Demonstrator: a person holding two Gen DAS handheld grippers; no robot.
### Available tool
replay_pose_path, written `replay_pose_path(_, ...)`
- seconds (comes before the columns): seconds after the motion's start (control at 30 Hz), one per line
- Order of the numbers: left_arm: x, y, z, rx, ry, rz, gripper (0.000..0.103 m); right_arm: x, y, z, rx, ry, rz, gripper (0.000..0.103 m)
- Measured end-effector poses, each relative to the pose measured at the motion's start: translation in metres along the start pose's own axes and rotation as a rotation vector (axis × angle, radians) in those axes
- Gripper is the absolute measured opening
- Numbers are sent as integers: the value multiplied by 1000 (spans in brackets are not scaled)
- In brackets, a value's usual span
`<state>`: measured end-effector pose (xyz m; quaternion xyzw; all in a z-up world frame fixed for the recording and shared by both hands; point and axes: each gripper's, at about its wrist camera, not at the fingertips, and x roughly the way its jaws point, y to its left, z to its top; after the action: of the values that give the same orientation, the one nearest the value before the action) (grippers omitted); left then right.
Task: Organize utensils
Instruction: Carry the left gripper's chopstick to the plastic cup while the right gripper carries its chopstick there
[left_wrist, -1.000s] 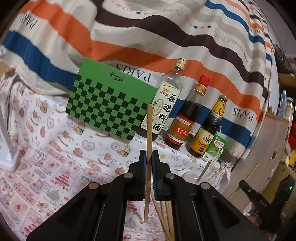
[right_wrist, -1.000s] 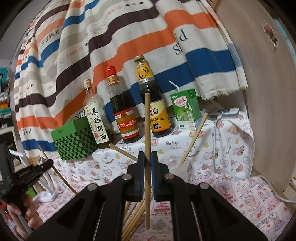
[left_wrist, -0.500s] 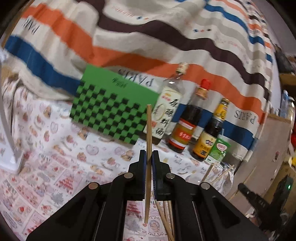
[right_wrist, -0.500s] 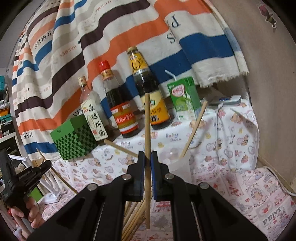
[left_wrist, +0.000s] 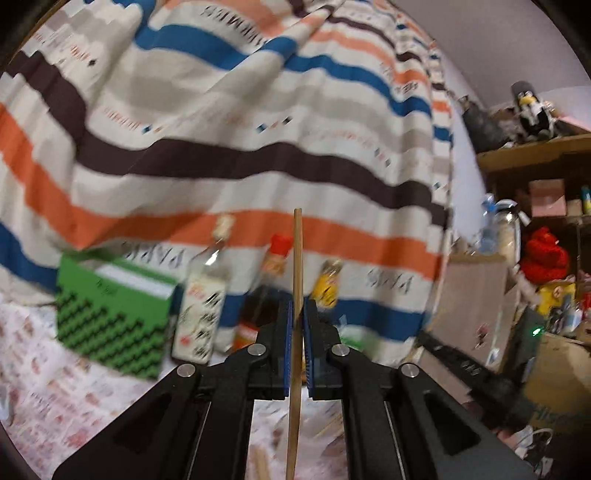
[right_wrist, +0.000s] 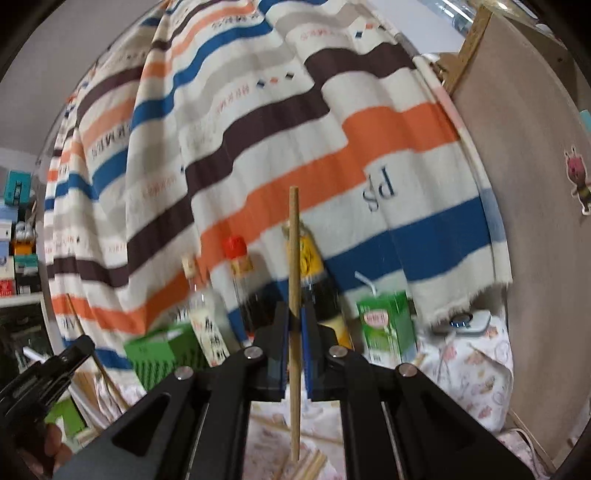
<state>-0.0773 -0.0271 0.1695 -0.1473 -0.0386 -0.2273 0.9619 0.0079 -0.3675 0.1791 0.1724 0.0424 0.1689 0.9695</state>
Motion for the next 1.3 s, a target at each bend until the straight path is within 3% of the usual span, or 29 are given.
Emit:
replay_pose_path(0.33, 48, -19, 9, -91, -51, -42, 5, 49, -27, -24, 46, 74, -104, 6)
replay_pose_path(0.8, 172, -23, -43, -58, 93, -19, 5, 65, -44, -41, 54, 87, -138, 6)
replay_pose_path(1.07, 188, -18, -89, -22, 167, 27, 5, 72, -45, -49, 43, 124, -136, 6)
replay_pose_path(1.3, 183, -11, -110, -1, 268, 8, 5, 79, -45, -57, 35, 160, -166, 6)
